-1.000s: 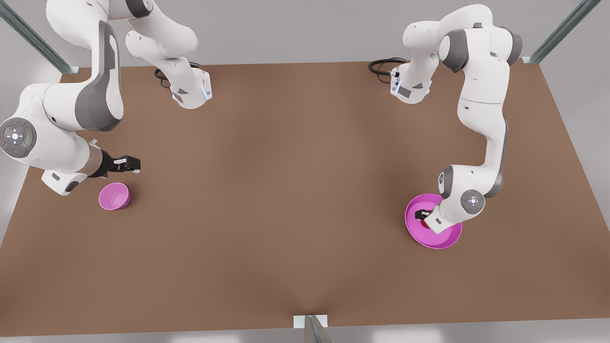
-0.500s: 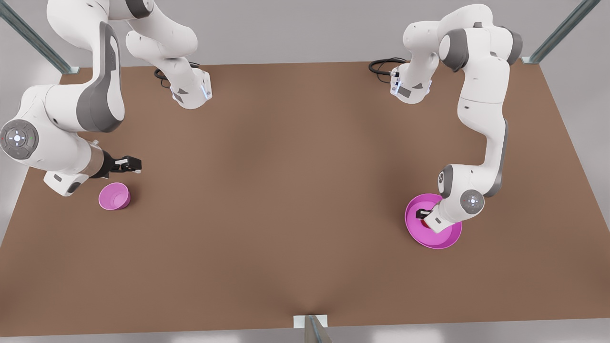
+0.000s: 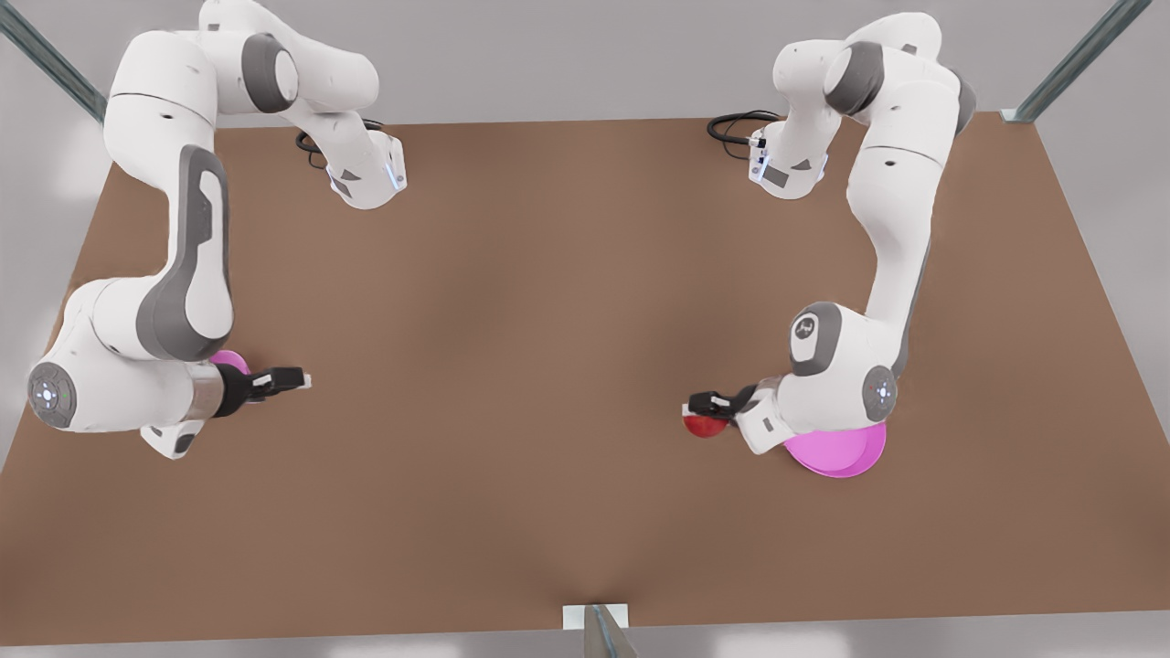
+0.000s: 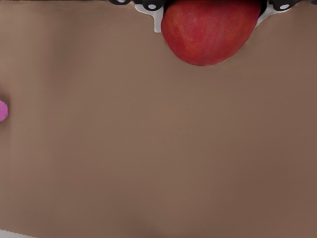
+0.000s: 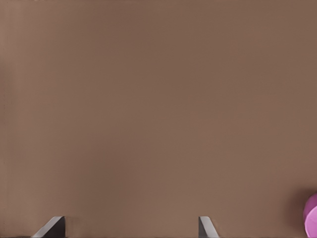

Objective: Use the left arm to pick up the apple from the plate, transfer it to the gripper of the right arm, and then use the right arm to place it into the bowl

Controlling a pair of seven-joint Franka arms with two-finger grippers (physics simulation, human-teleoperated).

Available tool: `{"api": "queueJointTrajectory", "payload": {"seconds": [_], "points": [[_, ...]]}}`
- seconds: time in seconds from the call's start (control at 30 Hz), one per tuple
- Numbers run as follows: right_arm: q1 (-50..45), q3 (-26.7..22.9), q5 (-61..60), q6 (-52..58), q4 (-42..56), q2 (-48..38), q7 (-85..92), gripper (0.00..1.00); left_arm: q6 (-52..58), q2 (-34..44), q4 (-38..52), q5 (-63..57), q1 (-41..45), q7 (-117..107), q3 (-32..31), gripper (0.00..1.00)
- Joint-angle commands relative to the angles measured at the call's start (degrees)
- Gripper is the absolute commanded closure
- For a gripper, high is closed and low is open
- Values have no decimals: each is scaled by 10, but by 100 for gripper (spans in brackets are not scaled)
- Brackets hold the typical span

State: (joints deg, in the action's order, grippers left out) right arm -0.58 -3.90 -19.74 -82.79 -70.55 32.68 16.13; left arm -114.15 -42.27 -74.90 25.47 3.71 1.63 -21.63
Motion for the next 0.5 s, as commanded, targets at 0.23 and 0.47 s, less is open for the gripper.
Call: {"api": "queueJointTrajectory", "payload": {"seconds": [0.23, 0.47], "points": [[15, 90, -405, -125, 38, 183, 587, 0, -25, -207, 219, 177, 25, -8, -165, 25], [21, 173, -463, -237, 34, 192, 870, 0, -42, -221, 219, 209, 42, 57, -169, 26]]}}
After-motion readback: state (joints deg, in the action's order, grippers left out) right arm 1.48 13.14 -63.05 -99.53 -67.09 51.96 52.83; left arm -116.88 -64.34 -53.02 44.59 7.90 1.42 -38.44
